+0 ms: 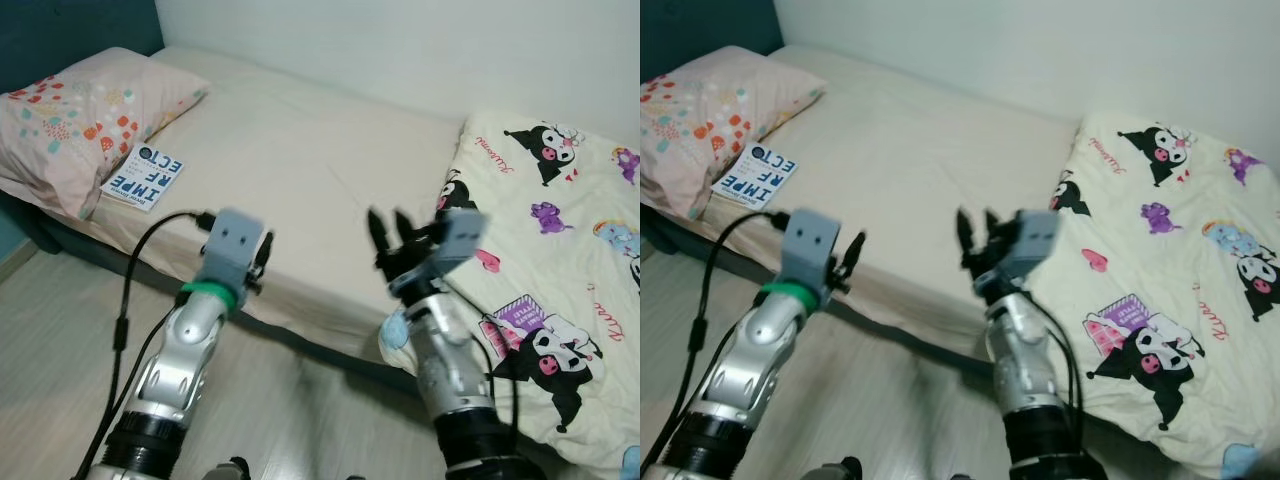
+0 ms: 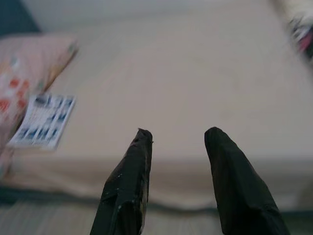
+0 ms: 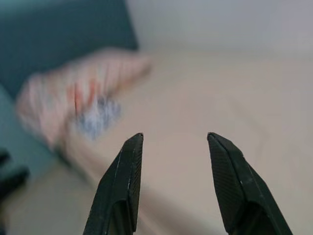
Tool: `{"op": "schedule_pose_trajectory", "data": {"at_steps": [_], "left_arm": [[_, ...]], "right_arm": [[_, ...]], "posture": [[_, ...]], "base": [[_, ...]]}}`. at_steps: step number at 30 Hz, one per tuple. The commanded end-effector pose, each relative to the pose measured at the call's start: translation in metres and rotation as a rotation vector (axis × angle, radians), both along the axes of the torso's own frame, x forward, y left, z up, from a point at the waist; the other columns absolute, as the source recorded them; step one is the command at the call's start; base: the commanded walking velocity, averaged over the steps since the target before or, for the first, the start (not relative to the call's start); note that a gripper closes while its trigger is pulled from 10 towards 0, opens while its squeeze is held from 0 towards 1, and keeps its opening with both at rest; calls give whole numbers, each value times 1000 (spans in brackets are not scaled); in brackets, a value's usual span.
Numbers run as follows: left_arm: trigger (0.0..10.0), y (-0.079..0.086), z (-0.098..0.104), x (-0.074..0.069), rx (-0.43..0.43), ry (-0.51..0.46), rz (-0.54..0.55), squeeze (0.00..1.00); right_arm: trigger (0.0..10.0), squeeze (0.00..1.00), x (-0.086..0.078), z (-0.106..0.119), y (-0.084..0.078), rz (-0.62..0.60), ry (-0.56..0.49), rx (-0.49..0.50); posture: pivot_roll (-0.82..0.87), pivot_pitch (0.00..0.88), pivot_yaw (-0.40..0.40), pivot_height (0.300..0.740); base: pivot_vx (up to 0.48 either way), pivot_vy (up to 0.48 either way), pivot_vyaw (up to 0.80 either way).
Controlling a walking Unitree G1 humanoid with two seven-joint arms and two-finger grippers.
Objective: Clean up the room
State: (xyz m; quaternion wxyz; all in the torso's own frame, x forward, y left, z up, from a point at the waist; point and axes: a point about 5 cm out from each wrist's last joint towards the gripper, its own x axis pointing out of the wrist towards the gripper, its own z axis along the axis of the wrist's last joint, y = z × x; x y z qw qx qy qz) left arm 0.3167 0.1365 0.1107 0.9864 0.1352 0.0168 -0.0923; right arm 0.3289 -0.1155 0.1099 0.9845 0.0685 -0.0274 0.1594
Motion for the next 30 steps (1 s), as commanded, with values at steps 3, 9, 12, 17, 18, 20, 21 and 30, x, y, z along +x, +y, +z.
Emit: {"op": "schedule_pose_trajectory", "data": {"at_steps": [3, 9, 12, 17, 18, 20, 21, 30], "left_arm": [[10000, 16, -31, -7, 58, 84, 63, 0], [10000, 58, -72, -15, 85, 270, 246, 0], [10000, 82, -85, -22, 53, 361, 336, 0], [10000, 104, -109, -47, 22, 479, 412, 0], [10000, 104, -109, -47, 22, 479, 412, 0], [10000, 107, -120, -62, -5, 523, 429, 0], [10000, 103, -127, -71, -24, 542, 421, 0], [10000, 102, -127, -70, -25, 515, 415, 0]], "right_arm": [[10000, 0, -5, -30, -16, -43, 104, -98], [10000, 0, -20, -68, -35, -99, 286, -16], [10000, 0, -30, -83, -30, -62, 352, -12], [10000, 0, -42, -98, -17, 1, 416, 16], [10000, 0, -42, -98, -17, 1, 416, 16], [10000, 0, -49, -106, -7, 62, 439, -14], [10000, 0, -54, -110, -1, 110, 449, -49], [10000, 0, -58, -115, 5, 81, 435, -44]], "posture": [[25, 49, 13, 740], [8, 49, 20, 740], [10, 54, 6, 740], [33, 64, -20, 740], [33, 64, -20, 740], [45, 72, -20, 740], [46, 71, -23, 740], [52, 70, -15, 740]], "base": [[0, 0, 0], [0, 0, 0], [0, 0, 0], [0, 0, 0], [0, 0, 0], [0, 0, 0], [0, 0, 0], [0, 0, 0]]}}
